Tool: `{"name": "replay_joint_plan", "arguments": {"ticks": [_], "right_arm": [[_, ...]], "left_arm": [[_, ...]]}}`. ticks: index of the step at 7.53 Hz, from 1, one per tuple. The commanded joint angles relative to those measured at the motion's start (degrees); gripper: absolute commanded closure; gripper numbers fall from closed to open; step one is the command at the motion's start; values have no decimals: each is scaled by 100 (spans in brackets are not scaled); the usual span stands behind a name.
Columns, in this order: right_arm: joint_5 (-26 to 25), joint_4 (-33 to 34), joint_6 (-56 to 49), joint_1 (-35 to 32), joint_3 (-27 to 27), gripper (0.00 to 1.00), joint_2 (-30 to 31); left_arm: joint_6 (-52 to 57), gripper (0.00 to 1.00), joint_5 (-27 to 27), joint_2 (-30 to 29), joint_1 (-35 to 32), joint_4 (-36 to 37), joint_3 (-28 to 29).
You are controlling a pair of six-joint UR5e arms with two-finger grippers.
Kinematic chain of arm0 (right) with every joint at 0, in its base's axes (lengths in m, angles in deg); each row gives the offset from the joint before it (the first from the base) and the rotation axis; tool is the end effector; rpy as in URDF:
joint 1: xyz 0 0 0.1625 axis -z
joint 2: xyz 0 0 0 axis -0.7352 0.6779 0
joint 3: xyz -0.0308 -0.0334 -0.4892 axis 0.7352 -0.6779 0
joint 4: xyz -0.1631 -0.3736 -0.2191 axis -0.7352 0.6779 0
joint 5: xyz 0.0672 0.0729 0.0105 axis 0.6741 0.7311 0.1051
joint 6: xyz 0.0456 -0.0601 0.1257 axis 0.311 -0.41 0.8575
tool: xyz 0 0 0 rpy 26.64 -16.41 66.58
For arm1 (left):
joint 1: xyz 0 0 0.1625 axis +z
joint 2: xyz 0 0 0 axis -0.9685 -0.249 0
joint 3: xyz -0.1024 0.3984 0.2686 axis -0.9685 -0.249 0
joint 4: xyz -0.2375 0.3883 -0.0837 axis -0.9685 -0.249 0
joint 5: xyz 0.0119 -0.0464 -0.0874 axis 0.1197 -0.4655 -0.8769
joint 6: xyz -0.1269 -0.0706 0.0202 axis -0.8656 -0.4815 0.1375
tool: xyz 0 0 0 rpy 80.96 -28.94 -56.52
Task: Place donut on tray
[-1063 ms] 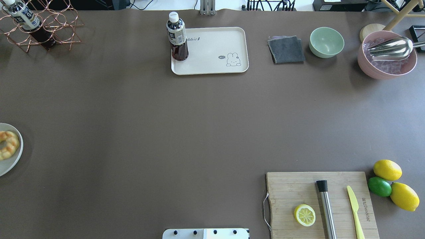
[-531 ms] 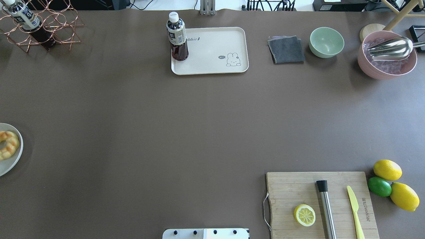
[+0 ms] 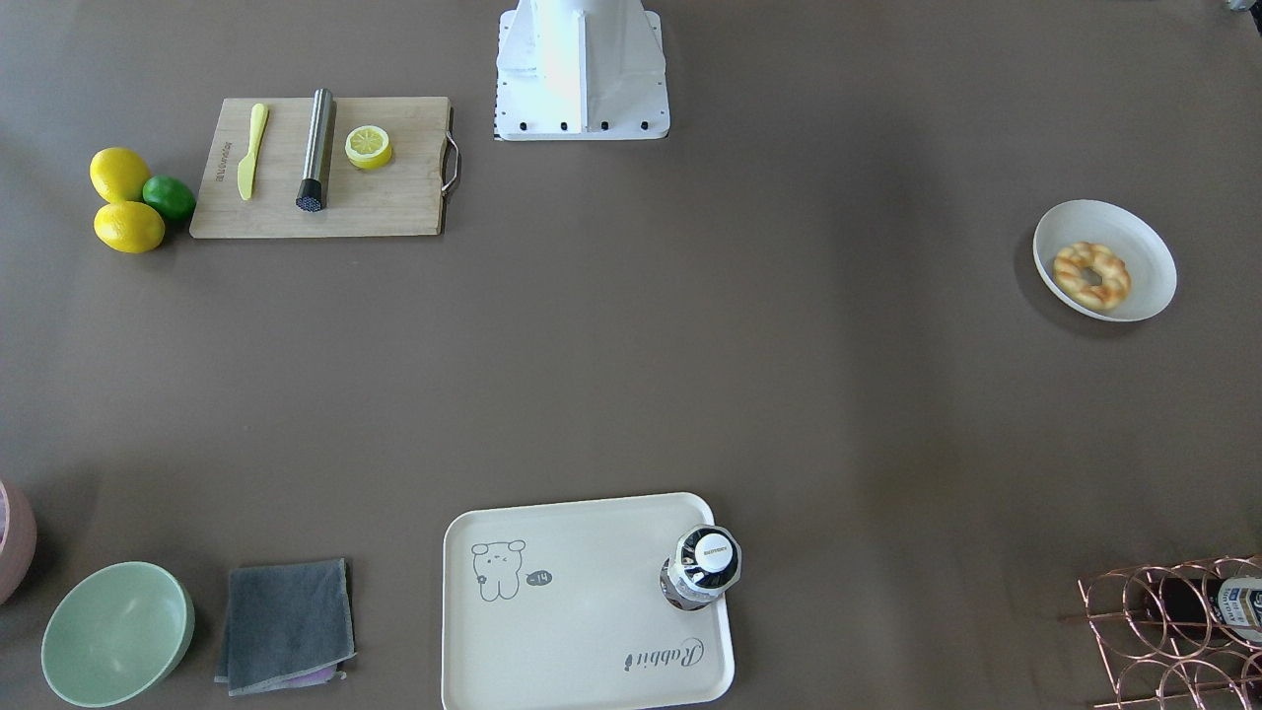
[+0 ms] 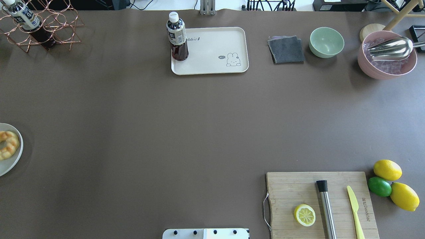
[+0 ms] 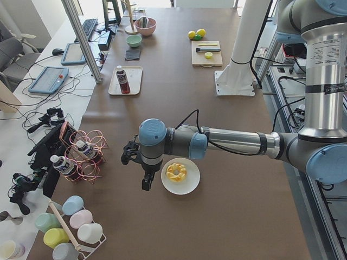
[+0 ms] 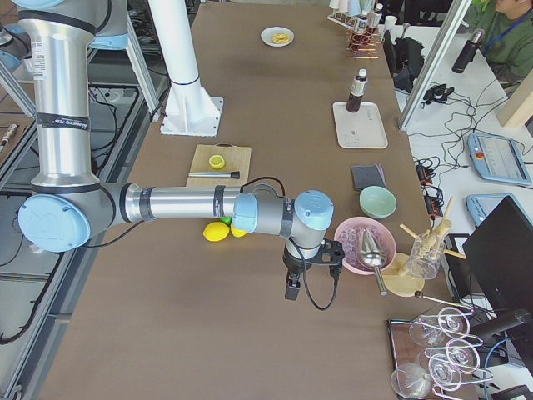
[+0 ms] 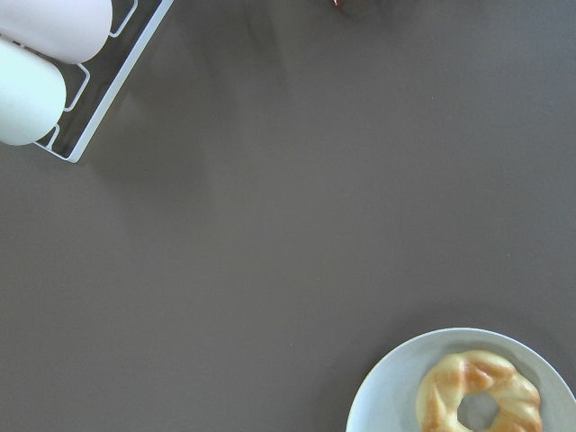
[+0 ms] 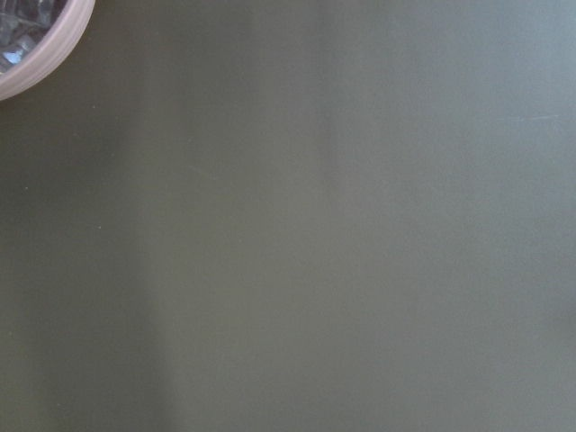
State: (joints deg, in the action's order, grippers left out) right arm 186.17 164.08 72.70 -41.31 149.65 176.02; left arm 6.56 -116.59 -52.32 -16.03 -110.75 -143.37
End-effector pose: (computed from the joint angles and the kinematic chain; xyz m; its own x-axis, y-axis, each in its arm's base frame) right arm 0.0335 -0.5224 0.7535 0.8033 0.1001 0.5872 -0.0355 0.9921 -0.1205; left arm -0.0474 -0.5147 0.7076 0.7279 0.2101 -0.6527 -0.0754 0.9707 0.2283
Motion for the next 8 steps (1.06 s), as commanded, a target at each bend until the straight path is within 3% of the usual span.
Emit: {"name": "replay_joint_plan", "arguments": {"ticks": [1, 2, 4, 5, 6, 8], "right_arm": [[207, -353, -52, 13, -2, 0, 0], [233, -860, -61, 13, 51, 0, 43], [722, -2405, 0, 22, 271, 0, 403], [1056, -2420, 18, 83, 271, 0, 395], [981, -2438, 192, 379, 271, 0, 360], [665, -2604, 1096, 968, 437, 0, 299]], "left_arm": [[-1, 2, -465, 168, -23, -69, -59], [-10, 2, -913, 135, -14, -87, -50], [-10, 2, -962, 178, 3, -305, 159], [-10, 2, -927, 196, 38, -541, 308], [-19, 2, -892, 196, 91, -900, 649], [-558, 3, -883, 240, 118, -2338, 1545]]}}
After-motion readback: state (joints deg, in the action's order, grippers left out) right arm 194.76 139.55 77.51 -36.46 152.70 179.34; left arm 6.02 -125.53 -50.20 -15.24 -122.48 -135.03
